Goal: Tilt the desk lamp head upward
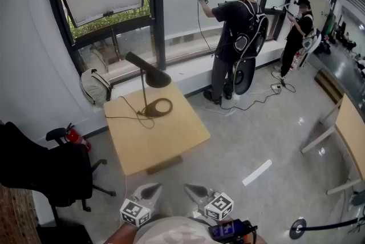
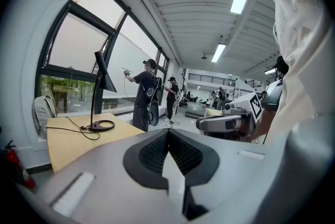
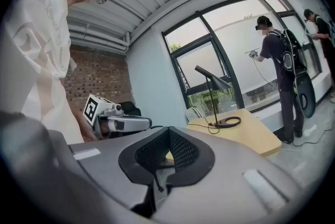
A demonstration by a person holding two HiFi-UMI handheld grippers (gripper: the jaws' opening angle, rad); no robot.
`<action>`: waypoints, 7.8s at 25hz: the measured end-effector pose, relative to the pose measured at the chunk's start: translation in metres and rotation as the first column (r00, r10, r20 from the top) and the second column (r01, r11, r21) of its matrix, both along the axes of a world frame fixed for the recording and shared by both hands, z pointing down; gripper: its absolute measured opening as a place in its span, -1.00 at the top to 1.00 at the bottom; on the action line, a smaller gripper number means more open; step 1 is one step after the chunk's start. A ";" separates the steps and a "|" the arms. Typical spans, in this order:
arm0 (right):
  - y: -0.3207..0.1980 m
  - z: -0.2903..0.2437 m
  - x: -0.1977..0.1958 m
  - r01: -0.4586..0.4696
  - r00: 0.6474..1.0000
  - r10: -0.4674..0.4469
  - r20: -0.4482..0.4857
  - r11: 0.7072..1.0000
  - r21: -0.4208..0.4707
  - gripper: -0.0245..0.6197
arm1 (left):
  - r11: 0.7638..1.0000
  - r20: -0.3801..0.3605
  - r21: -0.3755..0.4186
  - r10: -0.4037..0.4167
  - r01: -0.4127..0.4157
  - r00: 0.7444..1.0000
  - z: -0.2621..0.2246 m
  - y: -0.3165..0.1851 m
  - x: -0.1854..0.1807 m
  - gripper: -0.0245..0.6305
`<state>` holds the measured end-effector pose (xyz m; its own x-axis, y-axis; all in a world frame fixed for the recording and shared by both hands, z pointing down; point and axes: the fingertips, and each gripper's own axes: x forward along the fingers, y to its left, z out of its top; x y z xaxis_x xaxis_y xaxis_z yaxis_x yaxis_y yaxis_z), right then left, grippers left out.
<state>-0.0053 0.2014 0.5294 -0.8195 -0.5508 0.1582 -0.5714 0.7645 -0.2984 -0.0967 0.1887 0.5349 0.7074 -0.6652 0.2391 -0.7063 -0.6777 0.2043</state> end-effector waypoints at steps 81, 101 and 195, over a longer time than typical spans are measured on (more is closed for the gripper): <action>-0.153 0.016 -0.024 -0.161 0.981 0.159 -0.113 0.987 -0.007 0.89 | 0.998 -0.006 0.047 -0.037 0.037 0.999 -0.004 -0.161 -0.075 0.92; -0.275 0.010 -0.052 -0.049 0.987 0.052 -0.152 0.998 0.026 0.89 | 0.983 0.017 0.064 -0.172 0.171 0.985 -0.020 -0.242 -0.123 0.92; -0.555 0.034 -0.020 0.382 0.665 0.138 -0.734 0.781 0.493 0.35 | 0.863 0.896 -0.169 -0.067 -0.476 -0.439 -0.177 -0.516 -0.106 0.25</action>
